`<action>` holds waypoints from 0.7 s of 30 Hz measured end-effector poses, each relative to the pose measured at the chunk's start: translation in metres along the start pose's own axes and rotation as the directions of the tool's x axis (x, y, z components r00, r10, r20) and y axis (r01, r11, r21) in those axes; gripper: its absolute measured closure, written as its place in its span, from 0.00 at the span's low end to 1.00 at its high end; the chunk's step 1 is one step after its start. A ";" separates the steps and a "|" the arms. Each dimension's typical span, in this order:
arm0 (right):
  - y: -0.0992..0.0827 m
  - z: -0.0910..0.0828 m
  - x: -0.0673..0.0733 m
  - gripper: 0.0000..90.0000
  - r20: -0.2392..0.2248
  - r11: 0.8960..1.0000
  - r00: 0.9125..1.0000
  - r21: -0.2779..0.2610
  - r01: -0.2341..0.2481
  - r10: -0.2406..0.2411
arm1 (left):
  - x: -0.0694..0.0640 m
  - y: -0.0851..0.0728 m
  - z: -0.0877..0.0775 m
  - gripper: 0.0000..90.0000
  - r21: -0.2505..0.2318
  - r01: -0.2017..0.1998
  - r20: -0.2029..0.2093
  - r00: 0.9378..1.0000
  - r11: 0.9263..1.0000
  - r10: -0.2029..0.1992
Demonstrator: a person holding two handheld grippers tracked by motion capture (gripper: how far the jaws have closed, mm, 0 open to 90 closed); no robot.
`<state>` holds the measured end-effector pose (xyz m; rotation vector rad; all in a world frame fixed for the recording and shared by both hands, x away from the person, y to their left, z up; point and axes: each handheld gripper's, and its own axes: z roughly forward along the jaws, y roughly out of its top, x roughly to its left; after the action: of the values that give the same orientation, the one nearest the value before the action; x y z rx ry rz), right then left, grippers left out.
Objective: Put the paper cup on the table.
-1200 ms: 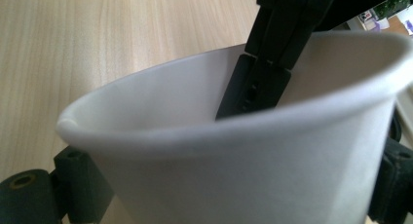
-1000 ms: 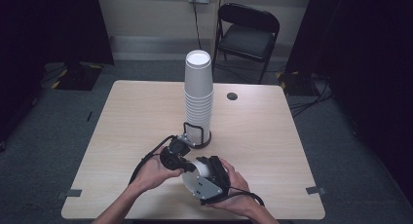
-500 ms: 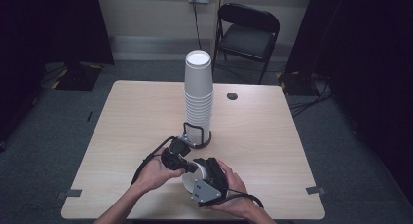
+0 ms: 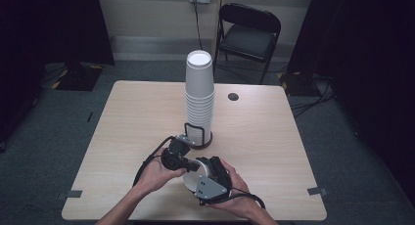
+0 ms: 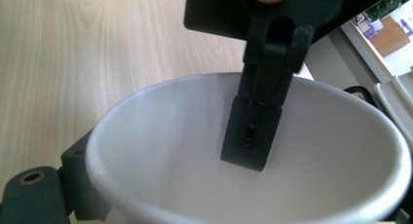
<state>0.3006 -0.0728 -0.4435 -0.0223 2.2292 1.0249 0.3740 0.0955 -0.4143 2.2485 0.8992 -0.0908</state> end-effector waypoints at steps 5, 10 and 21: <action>-0.005 -0.002 -0.006 0.12 -0.008 0.999 0.999 -0.007 -0.046 0.046 | 0.006 -0.004 -0.001 0.76 -0.061 0.024 0.064 0.998 0.998 -0.020; -0.009 -0.002 -0.010 0.12 -0.005 0.996 0.996 -0.011 -0.087 0.087 | 0.001 -0.006 -0.006 0.54 -0.117 -0.016 -0.032 0.999 0.993 0.013; -0.019 -0.003 -0.021 0.12 -0.017 0.977 0.978 -0.027 -0.209 0.209 | -0.001 -0.012 -0.017 0.31 -0.224 -0.062 -0.127 0.991 0.973 0.034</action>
<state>0.3203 -0.0932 -0.4420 0.1970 2.2644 1.1719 0.3629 0.1122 -0.4083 2.0766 0.8717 0.1671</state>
